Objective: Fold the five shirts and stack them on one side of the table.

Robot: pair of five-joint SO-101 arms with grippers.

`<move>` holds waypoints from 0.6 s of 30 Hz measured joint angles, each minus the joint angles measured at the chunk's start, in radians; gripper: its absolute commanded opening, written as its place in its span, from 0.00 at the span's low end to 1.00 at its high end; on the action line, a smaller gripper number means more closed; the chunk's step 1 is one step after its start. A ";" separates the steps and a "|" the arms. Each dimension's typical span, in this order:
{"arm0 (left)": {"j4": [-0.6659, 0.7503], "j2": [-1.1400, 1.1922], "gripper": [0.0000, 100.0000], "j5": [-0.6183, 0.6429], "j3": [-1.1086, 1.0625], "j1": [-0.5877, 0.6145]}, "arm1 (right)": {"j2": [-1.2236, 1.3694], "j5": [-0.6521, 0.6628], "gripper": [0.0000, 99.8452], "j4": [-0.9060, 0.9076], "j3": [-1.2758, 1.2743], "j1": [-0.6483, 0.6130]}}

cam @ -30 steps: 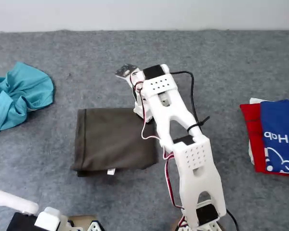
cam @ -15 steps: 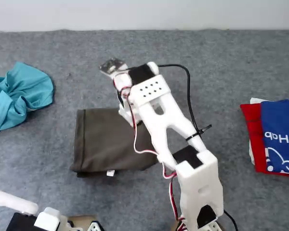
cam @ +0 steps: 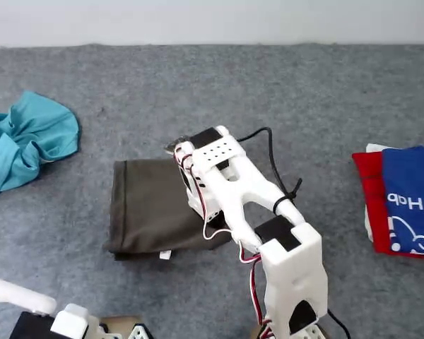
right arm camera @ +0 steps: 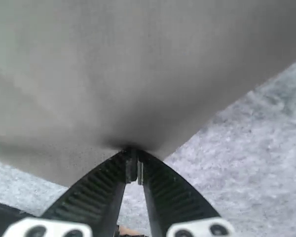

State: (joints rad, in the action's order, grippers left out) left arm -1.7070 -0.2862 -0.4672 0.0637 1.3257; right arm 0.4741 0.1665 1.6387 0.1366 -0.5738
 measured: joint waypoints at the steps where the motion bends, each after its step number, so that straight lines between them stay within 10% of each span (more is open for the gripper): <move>1: 0.000 0.000 0.12 0.000 0.000 0.000 | 0.000 0.000 0.01 0.017 0.021 0.000; 11: 0.000 0.000 0.12 0.000 0.000 -0.006 | -0.115 -0.046 0.38 0.115 0.193 -0.034; 18: 0.000 0.000 0.12 0.000 0.000 -0.017 | 0.015 -0.258 0.41 0.097 0.201 -0.078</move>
State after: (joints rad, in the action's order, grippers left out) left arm -1.7070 -0.2862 -0.4672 0.0637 1.3088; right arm 0.4895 -0.0913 1.7354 0.3376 -0.6521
